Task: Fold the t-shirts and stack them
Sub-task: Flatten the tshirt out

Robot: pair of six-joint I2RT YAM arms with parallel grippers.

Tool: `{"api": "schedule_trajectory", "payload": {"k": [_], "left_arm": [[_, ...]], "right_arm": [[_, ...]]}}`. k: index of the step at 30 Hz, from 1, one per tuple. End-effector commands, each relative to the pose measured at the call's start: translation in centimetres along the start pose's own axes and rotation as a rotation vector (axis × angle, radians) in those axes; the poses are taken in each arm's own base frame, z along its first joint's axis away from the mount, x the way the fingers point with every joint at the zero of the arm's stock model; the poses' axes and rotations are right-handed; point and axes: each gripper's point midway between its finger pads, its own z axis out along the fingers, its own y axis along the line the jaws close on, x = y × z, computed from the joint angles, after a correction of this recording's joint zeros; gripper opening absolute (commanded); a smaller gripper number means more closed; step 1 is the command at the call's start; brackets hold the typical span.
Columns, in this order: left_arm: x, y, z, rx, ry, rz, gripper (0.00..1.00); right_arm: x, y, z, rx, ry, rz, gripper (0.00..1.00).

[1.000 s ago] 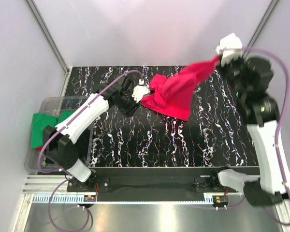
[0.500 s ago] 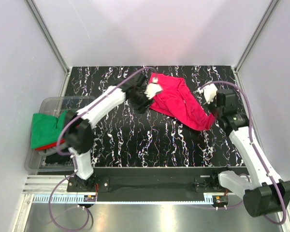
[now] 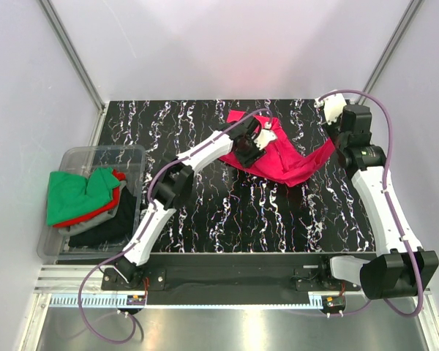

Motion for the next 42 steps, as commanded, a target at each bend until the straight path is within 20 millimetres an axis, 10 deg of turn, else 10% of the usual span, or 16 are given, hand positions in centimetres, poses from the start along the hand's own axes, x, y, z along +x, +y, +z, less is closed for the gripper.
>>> {"api": "schedule_trajectory", "payload": {"k": [1,6,9,12,15,21,27,35,40,42], "left_arm": [[-3.1,2.2,-0.6,-0.082,-0.096,-0.007,0.47],[-2.7,2.3,0.3,-0.087,-0.092,-0.033,0.34],[-3.1,2.1,0.0,-0.084,-0.103,-0.036,0.01],[-3.2,1.9,-1.2,-0.078,-0.108,-0.036,0.0],[-3.3,1.5,-5.2,-0.081,-0.129,-0.025,0.0],[-2.3,1.4,-22.0,-0.213,-0.27,0.036,0.0],[4.4,-0.8,-28.8,-0.281,-0.202,0.125,0.0],[11.8,-1.3,-25.9,-0.266,-0.016,0.109,0.0],[14.0,-2.1,-21.8,-0.165,0.089,0.051,0.0],[14.3,-2.5,-21.3,-0.144,0.096,0.028,0.0]], "right_arm": [[-1.6,-1.6,-0.9,0.047,-0.048,0.047,0.0],[-0.6,-0.8,-0.8,0.032,-0.02,0.079,0.0],[-0.2,-0.5,-0.8,0.024,-0.009,0.078,0.0],[-0.3,-0.6,-0.8,0.026,-0.011,0.074,0.0],[-0.9,-1.0,-0.9,0.035,-0.023,0.078,0.0],[-1.0,-2.6,-1.4,0.082,-0.041,0.114,0.0],[2.8,-1.6,-2.5,0.084,0.018,0.045,0.0],[9.2,5.6,-6.0,-0.216,0.151,0.032,0.0],[6.1,9.0,-5.3,-0.476,0.119,0.067,0.52],[3.7,10.0,-3.6,-0.567,0.081,0.088,0.57]]}}
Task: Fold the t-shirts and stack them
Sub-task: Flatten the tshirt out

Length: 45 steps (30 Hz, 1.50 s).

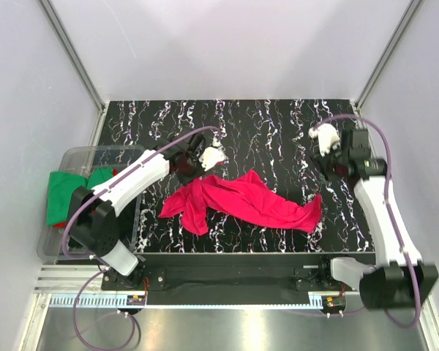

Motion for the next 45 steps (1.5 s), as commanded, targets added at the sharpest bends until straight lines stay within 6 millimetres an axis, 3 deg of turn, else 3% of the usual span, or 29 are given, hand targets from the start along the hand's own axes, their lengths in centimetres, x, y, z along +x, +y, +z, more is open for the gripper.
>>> {"api": "schedule_trajectory", "payload": {"k": [1,2,3,4,7,8,9,11,12,14,15,16,22,35,45], "left_arm": [[-1.0,-0.2,-1.2,0.002,-0.058,-0.035,0.0],[-1.0,-0.4,-1.4,0.008,-0.068,-0.045,0.0],[-0.8,-0.8,-1.4,0.017,-0.068,-0.068,0.0],[-0.7,-1.1,-1.4,0.026,-0.069,-0.082,0.0],[0.0,-2.4,-1.8,0.058,-0.073,-0.135,0.0],[0.3,-2.7,-1.9,0.064,-0.069,-0.149,0.0],[1.2,-3.4,-1.9,0.081,-0.051,-0.167,0.0],[2.0,-4.2,-2.1,0.1,-0.039,-0.188,0.0],[2.8,-4.7,-1.9,0.114,-0.019,-0.2,0.0],[3.3,-5.5,-2.3,0.149,-0.026,-0.216,0.0],[3.8,-5.9,-2.2,0.158,-0.015,-0.232,0.0],[3.9,-6.1,-2.2,0.166,-0.019,-0.242,0.0],[4.1,-6.1,-1.8,0.184,-0.036,-0.332,0.0],[4.4,-3.6,-2.3,0.146,-0.067,-0.453,0.0],[4.5,-2.8,-2.6,0.123,-0.075,-0.461,0.0]], "right_arm": [[-7.9,0.7,0.0,-0.185,-0.182,0.016,0.58],[-9.2,0.9,0.4,-0.233,-0.2,0.018,0.58],[-9.8,2.5,2.6,-0.36,-0.174,0.039,0.58],[-12.4,2.3,2.2,-0.396,-0.224,0.023,0.58],[-14.2,5.0,5.9,-0.571,-0.213,-0.046,0.55],[-14.2,5.9,6.8,-0.608,-0.198,-0.074,0.54],[-13.9,8.2,8.6,-0.694,-0.163,-0.1,0.54],[-14.0,10.4,8.9,-0.806,-0.138,-0.154,0.53],[-13.2,12.4,10.4,-0.877,-0.084,-0.156,0.53],[-13.0,14.4,10.1,-0.976,-0.043,-0.178,0.52],[-12.2,15.5,11.3,-1.013,0.003,-0.179,0.52],[-12.2,16.8,11.2,-1.041,0.014,-0.219,0.52],[-12.4,21.0,12.7,-1.081,0.015,-0.327,0.53],[-11.3,26.9,16.3,-1.128,0.079,-0.422,0.64],[-13.7,29.9,18.9,-1.074,0.012,-0.434,0.73]]}}
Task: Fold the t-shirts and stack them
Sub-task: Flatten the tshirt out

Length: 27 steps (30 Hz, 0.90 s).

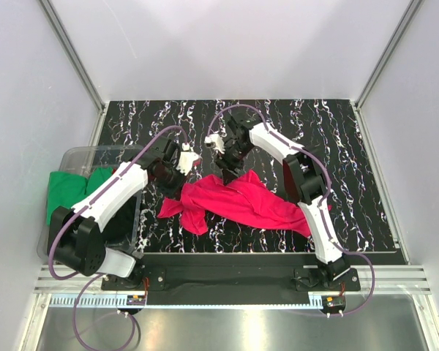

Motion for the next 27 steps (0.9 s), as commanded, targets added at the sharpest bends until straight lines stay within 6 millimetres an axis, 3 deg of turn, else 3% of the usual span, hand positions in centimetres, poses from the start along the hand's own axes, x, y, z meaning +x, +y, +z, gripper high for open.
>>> {"api": "schedule_trajectory", "payload": {"k": [1,9,17,20,21,22,25,27], "left_arm": [[-1.8,0.0,-1.3,-0.008,-0.086,0.01,0.0],[-2.0,0.4,-1.4,-0.015,-0.089,0.007,0.0],[-2.3,0.9,-1.5,-0.03,-0.095,0.013,0.0],[-2.6,1.1,-1.6,-0.035,-0.099,0.012,0.0],[-2.7,1.1,-1.7,-0.04,-0.103,0.013,0.0],[-3.0,1.3,-1.9,-0.046,-0.112,0.021,0.0],[-3.8,1.9,-2.5,-0.074,-0.13,0.044,0.0],[-4.3,2.3,-2.8,-0.094,-0.136,0.06,0.0]], "right_arm": [[-3.2,-1.1,0.3,0.051,-0.057,-0.049,0.74],[-3.0,-1.7,2.9,0.078,-0.01,-0.051,0.73],[-3.2,-1.0,2.3,0.078,-0.014,-0.037,0.72],[-2.6,-1.6,2.5,0.105,0.012,-0.029,0.42],[-2.5,-1.7,2.5,0.111,0.018,-0.028,0.18],[-2.4,-1.9,2.4,0.125,0.025,-0.029,0.1],[-3.0,-2.0,1.2,0.168,0.024,-0.045,0.0],[-3.7,-2.1,-0.1,0.205,0.016,-0.063,0.0]]}}
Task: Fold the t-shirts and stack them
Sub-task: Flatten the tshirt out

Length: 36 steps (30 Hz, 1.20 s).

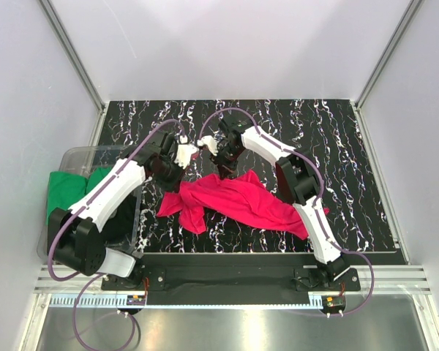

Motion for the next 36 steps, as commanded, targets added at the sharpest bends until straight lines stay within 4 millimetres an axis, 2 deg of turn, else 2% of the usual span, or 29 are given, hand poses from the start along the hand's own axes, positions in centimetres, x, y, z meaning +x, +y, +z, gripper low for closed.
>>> {"api": "schedule_trajectory", "payload": {"k": [1,3,4,5,6,7,8,9,10,13,15,16,17,18,19,20,21,22,23,25,26,28,29,31,32,33,34,35,36], "left_arm": [[-3.8,1.6,-2.3,-0.077,-0.119,0.076,0.0],[-4.9,2.2,-3.2,-0.112,-0.142,0.1,0.0],[-6.4,2.6,-4.2,-0.138,-0.179,0.128,0.0],[-7.2,2.9,-4.8,-0.157,-0.195,0.141,0.0],[-7.9,3.4,-5.3,-0.184,-0.204,0.151,0.0],[-9.3,3.8,-6.4,-0.206,-0.239,0.179,0.0],[-9.9,3.9,-6.8,-0.217,-0.251,0.191,0.0],[-10.5,4.2,-6.8,-0.221,-0.251,0.198,0.0],[-11.6,4.3,-7.6,-0.232,-0.279,0.221,0.0],[-13.4,4.4,-8.0,-0.226,-0.305,0.256,0.0],[-14.0,4.5,-7.4,-0.212,-0.298,0.262,0.01],[-14.2,4.3,-7.2,-0.203,-0.294,0.266,0.04],[-14.1,4.1,-6.6,-0.187,-0.282,0.266,0.12],[-13.8,3.8,-5.7,-0.158,-0.26,0.27,0.17],[-13.1,3.1,-4.6,-0.13,-0.23,0.284,0.19],[-12.6,2.7,-3.9,-0.112,-0.207,0.29,0.21],[-12.0,2.1,-3.1,-0.089,-0.184,0.295,0.23],[-10.8,1.2,-1.9,-0.055,-0.144,0.294,0.24],[-10.2,0.7,-1.4,-0.036,-0.128,0.289,0.27],[-8.4,-0.7,-0.1,0.028,-0.08,0.263,0.32],[-7.9,-1.1,0.2,0.05,-0.064,0.256,0.32],[-7.1,-1.8,0.7,0.082,-0.042,0.239,0.34],[-7.1,-1.9,0.8,0.087,-0.041,0.237,0.34],[-7.7,-1.6,0.9,0.074,-0.043,0.237,0.37],[-8.0,-1.3,1.1,0.063,-0.042,0.235,0.37],[-8.2,-0.8,1.6,0.047,-0.026,0.231,0.37],[-9.2,-0.6,1.4,0.034,-0.045,0.229,0.37],[-9.6,-0.4,1.5,0.029,-0.046,0.223,0.37],[-9.9,-0.4,1.7,0.032,-0.047,0.219,0.36]], "right_arm": [[-3.0,-0.7,-4.9,0.146,-0.045,-0.071,0.0],[-4.2,-1.6,-7.7,0.218,-0.097,-0.058,0.0],[-5.2,-1.9,-10.6,0.278,-0.141,-0.058,0.0],[-5.5,-3.4,-13.0,0.339,-0.187,-0.023,0.0],[-5.7,-4.1,-15.1,0.382,-0.217,-0.006,0.0],[-6.2,-4.5,-18.1,0.448,-0.253,-0.003,0.0],[-6.4,-4.9,-20.0,0.488,-0.281,0.007,0.0],[-5.5,-6.2,-22.5,0.543,-0.299,0.031,0.0],[-5.1,-6.6,-24.0,0.582,-0.305,0.042,0.0],[-3.5,-6.4,-29.9,0.696,-0.343,0.069,0.0],[-1.6,-6.0,-30.3,0.707,-0.323,0.102,0.0],[-1.1,-5.1,-32.0,0.74,-0.332,0.102,0.0],[0.7,-4.7,-30.5,0.718,-0.291,0.124,0.0],[1.5,-4.1,-30.3,0.718,-0.277,0.132,0.0],[1.7,-2.6,-31.1,0.729,-0.29,0.122,0.0],[2.5,-2.0,-30.7,0.722,-0.283,0.131,0.0],[4.5,-1.2,-28.7,0.683,-0.243,0.169,0.0],[4.9,0.1,-29.2,0.694,-0.248,0.171,0.0],[7.2,1.1,-27.4,0.656,-0.207,0.211,0.0],[8.8,3.4,-27.0,0.645,-0.191,0.216,0.0],[11.4,4.6,-24.9,0.594,-0.128,0.248,0.0],[13.6,6.4,-23.9,0.568,-0.078,0.257,0.0],[15.3,7.2,-22.5,0.541,-0.037,0.275,0.16],[16.5,7.3,-22.5,0.563,-0.004,0.275,0.38],[16.1,6.6,-22.8,0.587,-0.016,0.266,0.43],[15.8,5.8,-23.4,0.612,-0.035,0.273,0.43],[15.0,4.3,-23.7,0.636,-0.068,0.29,0.43],[13.3,3.0,-25.0,0.671,-0.116,0.285,0.43],[12.5,1.8,-25.7,0.688,-0.147,0.297,0.43]]}}
